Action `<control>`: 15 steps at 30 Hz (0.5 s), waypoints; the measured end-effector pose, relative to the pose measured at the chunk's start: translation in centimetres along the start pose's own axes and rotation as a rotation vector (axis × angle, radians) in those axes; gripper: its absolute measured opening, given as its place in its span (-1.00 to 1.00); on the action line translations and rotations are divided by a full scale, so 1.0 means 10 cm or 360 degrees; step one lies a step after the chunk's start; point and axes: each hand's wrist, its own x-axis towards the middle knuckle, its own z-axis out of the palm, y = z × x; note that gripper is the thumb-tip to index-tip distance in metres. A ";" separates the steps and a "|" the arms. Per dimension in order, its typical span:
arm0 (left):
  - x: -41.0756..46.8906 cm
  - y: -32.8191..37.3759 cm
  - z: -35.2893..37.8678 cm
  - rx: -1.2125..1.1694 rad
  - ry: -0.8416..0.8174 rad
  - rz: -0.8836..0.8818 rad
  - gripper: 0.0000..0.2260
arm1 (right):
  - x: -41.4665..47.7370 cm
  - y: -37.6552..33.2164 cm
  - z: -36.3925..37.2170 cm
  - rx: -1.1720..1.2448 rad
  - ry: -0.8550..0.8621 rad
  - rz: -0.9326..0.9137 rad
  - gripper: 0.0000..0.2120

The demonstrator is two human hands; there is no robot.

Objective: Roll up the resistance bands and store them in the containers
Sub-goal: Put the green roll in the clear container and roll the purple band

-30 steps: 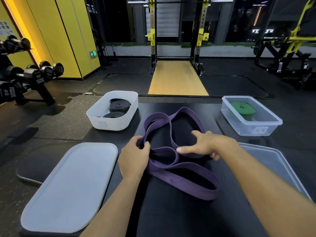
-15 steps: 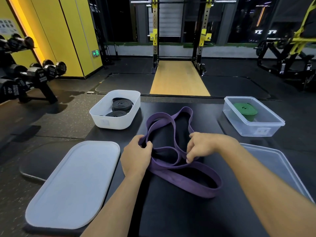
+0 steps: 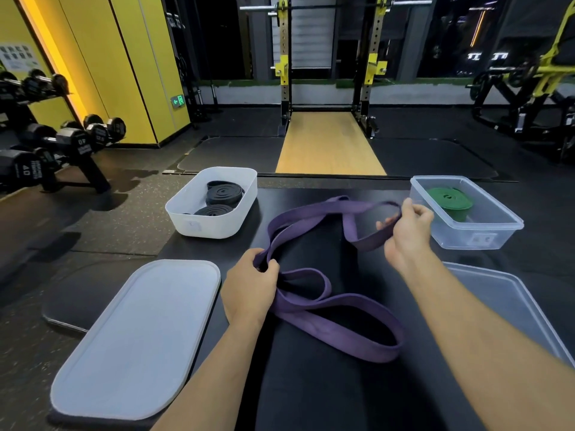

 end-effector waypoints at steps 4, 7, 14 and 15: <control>0.01 0.00 0.01 0.0002 0.0009 -0.0006 -0.76 | 0.06 0.16 -0.10 -0.0327 -0.0236 -0.0057 -0.73; 0.02 -0.01 0.01 0.0006 0.0020 -0.0003 -0.75 | 0.11 0.25 -0.13 -0.1181 -0.0168 -0.0264 -0.79; 0.01 -0.01 0.01 -0.0022 0.0014 0.0028 -0.73 | 0.11 0.19 0.13 -0.0951 -0.0600 -0.0423 -0.48; 0.01 -0.01 0.00 -0.0050 0.0009 0.0036 -0.71 | 0.13 0.23 0.17 -0.1071 -0.0554 -0.0342 -0.38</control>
